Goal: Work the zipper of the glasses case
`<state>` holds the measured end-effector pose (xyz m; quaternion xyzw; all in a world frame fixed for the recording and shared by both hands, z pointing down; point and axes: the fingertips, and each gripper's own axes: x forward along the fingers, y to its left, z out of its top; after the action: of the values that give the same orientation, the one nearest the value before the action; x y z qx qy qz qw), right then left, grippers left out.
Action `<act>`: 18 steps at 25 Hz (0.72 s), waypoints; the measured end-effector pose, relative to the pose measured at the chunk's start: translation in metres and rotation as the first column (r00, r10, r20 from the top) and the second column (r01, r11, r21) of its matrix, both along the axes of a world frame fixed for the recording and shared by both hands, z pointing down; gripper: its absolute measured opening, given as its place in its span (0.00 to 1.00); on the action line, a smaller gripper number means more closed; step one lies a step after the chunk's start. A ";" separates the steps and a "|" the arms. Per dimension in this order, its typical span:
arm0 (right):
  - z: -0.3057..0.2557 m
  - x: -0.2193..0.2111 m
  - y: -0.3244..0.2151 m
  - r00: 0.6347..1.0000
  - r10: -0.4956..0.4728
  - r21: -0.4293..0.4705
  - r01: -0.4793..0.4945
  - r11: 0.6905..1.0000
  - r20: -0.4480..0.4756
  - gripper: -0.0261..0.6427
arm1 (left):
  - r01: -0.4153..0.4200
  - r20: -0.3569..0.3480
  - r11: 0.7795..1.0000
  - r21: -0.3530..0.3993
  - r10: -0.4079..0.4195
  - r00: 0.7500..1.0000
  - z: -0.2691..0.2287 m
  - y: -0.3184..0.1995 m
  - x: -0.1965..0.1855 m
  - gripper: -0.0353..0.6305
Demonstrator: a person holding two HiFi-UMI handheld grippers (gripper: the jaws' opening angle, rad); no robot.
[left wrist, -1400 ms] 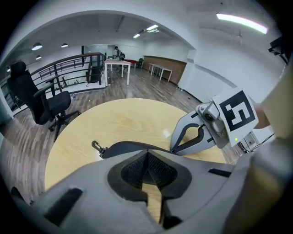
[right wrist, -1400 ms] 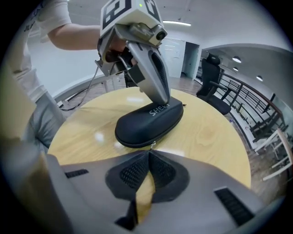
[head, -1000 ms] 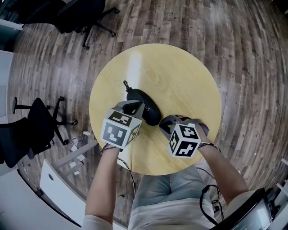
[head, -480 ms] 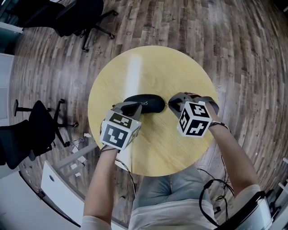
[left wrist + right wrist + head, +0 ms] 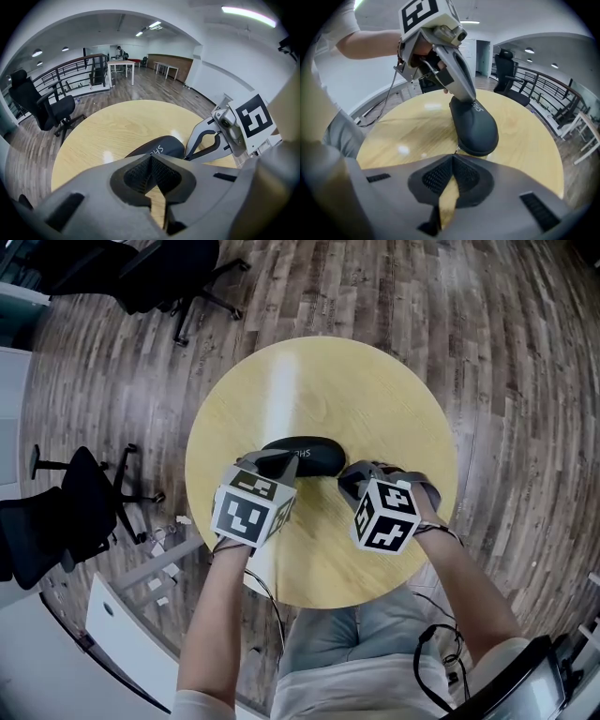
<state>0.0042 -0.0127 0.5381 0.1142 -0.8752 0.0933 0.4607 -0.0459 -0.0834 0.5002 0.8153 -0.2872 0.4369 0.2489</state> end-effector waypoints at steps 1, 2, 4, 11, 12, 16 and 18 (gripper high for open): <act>0.000 0.000 -0.001 1.000 0.023 -0.001 -0.023 1.000 0.007 0.04 | 0.001 -0.003 1.000 0.002 -0.001 1.000 0.000 -0.001 0.000 0.06; 0.001 0.003 -0.003 0.999 0.045 0.004 -0.045 0.999 0.009 0.04 | 0.001 -0.006 1.000 0.004 -0.001 1.000 0.000 -0.001 0.000 0.06; 0.003 0.019 -0.005 0.995 0.095 0.031 -0.095 0.995 -0.019 0.04 | 0.002 -0.015 1.000 0.008 -0.002 1.000 0.000 -0.002 0.001 0.06; -0.097 0.083 0.019 0.673 0.610 -0.196 -0.589 0.784 0.419 0.04 | 0.141 -0.203 0.987 0.082 -0.122 0.972 -0.040 0.001 -0.006 0.06; -0.126 0.087 0.026 0.586 0.651 -0.244 -0.624 0.742 0.482 0.04 | 0.193 -0.287 0.975 0.113 -0.154 0.945 -0.069 0.009 -0.005 0.06; -0.226 0.081 0.050 0.502 0.626 -0.192 -0.668 0.719 0.597 0.04 | 0.397 -0.496 0.872 0.285 -0.220 0.840 -0.189 0.075 -0.013 0.06; -0.264 0.061 0.056 0.533 0.574 -0.156 -0.634 0.757 0.622 0.04 | 0.473 -0.489 0.812 0.341 -0.276 0.827 -0.224 0.107 -0.026 0.06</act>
<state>0.0648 0.0434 0.2740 0.3911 -0.8857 0.2404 0.0698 -0.0716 0.0232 0.2767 0.8491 -0.4784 0.1147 0.1925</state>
